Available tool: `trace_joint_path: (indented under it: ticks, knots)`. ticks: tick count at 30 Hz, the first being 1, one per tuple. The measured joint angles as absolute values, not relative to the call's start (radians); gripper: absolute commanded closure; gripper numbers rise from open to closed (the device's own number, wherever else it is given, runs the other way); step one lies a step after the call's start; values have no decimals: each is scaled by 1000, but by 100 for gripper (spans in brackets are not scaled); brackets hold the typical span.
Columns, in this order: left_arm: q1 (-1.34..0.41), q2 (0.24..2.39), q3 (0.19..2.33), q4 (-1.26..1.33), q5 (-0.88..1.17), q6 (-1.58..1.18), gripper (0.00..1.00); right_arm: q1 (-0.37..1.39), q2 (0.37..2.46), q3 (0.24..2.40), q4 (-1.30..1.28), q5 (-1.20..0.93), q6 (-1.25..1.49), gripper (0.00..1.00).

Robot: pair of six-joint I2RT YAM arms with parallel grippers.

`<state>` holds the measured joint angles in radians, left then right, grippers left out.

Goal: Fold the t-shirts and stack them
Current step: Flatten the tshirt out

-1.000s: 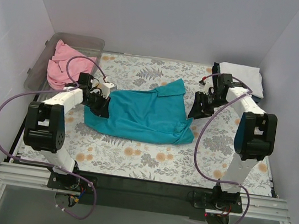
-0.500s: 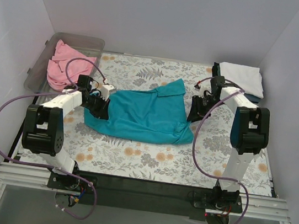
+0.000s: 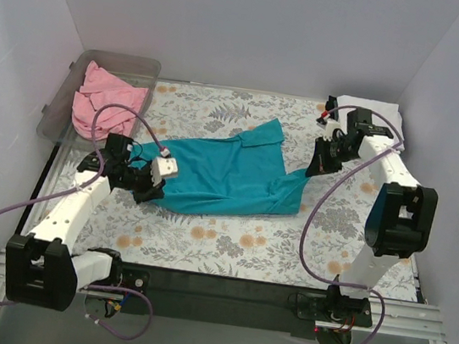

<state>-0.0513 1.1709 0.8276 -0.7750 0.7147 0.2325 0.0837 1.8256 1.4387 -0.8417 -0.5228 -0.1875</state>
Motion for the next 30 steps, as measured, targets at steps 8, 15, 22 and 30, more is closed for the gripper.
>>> trace_joint_path:
  ticks: [8, 15, 22, 30]
  knots:
    - [-104, 1036, 666, -1098, 622, 584, 48, 70, 1741, 1384, -860, -527, -292, 99]
    - [-80, 1207, 877, -1090, 667, 395, 66, 73, 1736, 1288, -877, -522, -355, 99]
    - [-55, 1498, 1008, -923, 732, 162, 60, 73, 1708, 1215, -895, -507, -389, 99]
    - [-98, 1584, 991, -939, 756, 147, 100, 73, 1694, 1216, -894, -497, -398, 99]
